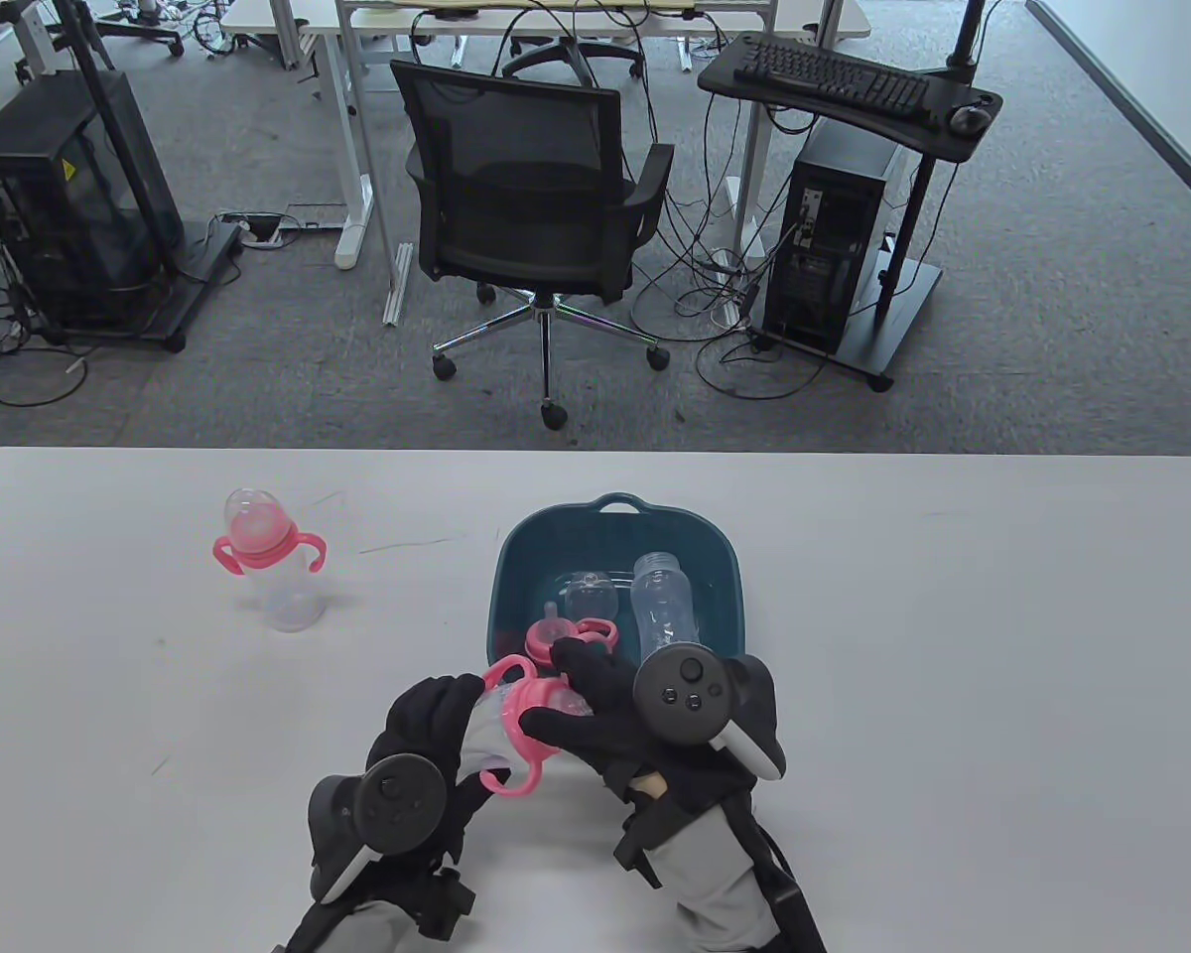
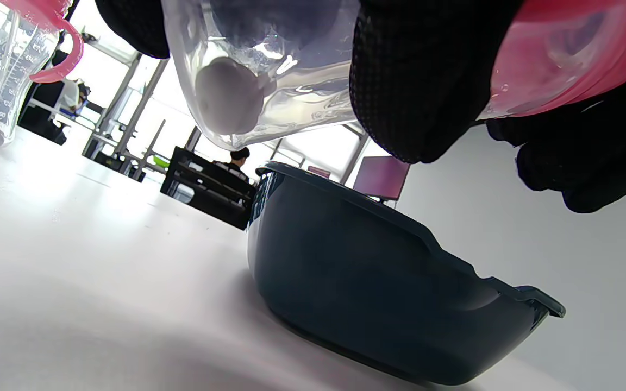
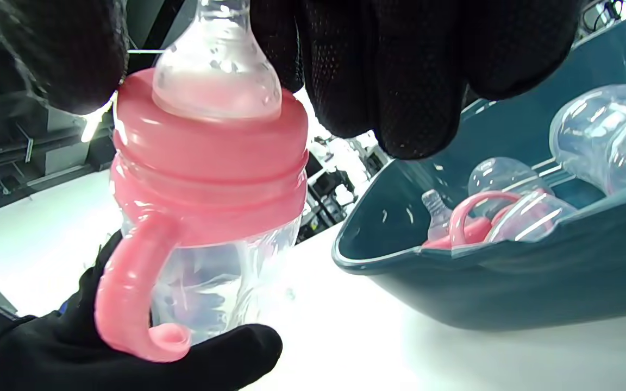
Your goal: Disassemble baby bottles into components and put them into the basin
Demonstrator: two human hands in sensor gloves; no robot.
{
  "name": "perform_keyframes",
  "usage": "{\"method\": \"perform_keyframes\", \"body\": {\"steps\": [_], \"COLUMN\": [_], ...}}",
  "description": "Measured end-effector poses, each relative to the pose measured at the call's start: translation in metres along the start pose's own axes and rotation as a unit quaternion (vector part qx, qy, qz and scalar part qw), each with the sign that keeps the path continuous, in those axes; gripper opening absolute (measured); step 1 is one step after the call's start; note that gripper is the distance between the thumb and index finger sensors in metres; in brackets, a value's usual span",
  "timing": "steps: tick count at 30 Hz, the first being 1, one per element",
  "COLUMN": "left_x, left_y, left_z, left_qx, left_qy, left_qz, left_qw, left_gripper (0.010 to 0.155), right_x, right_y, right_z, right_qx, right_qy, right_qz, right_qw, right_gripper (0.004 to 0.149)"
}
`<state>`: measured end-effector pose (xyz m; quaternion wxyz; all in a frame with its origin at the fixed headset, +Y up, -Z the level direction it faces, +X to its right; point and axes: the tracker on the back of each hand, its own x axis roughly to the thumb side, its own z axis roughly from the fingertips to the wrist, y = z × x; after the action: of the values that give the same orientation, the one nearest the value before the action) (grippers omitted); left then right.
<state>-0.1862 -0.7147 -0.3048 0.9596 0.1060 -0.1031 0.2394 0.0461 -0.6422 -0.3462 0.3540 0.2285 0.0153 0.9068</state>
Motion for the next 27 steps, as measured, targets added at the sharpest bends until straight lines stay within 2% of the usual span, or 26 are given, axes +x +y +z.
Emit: {"method": "perform_keyframes", "body": {"steps": [3,9,13,18,22,27], "left_x": [-0.0001,-0.0023,-0.0017,-0.0015,0.0002,-0.0001], "left_y": [-0.0003,-0.0011,-0.0007,-0.0015,-0.0017,-0.0029], "left_z": [0.0002,0.0,0.0,-0.0002,0.0,-0.0001], "left_qx": [-0.002,-0.007,-0.005,-0.006,-0.005,-0.008], "left_qy": [0.0,0.007,0.005,0.002,-0.004,-0.003], "left_qz": [-0.001,0.0,0.001,-0.005,-0.006,-0.008], "left_qw": [1.0,1.0,1.0,1.0,1.0,1.0], "left_gripper": [0.091,0.091,0.091,0.091,0.091,0.091], "right_x": [0.0007,0.006,0.0042,-0.0003,-0.0009,0.0011], "right_y": [0.0008,0.0003,-0.0018,-0.005,-0.0008,0.002], "right_z": [-0.0007,-0.001,0.0004,0.0023,0.0005,-0.0007], "right_qx": [0.007,0.059,0.039,-0.005,0.004,0.026], "right_qy": [-0.005,-0.032,-0.029,-0.008,0.011,-0.003], "right_qz": [-0.016,-0.03,-0.011,-0.001,0.032,0.006], "right_qw": [1.0,0.997,0.999,1.0,0.999,1.0], "right_gripper": [0.074,0.073,0.08,0.081,0.086,0.078]}}
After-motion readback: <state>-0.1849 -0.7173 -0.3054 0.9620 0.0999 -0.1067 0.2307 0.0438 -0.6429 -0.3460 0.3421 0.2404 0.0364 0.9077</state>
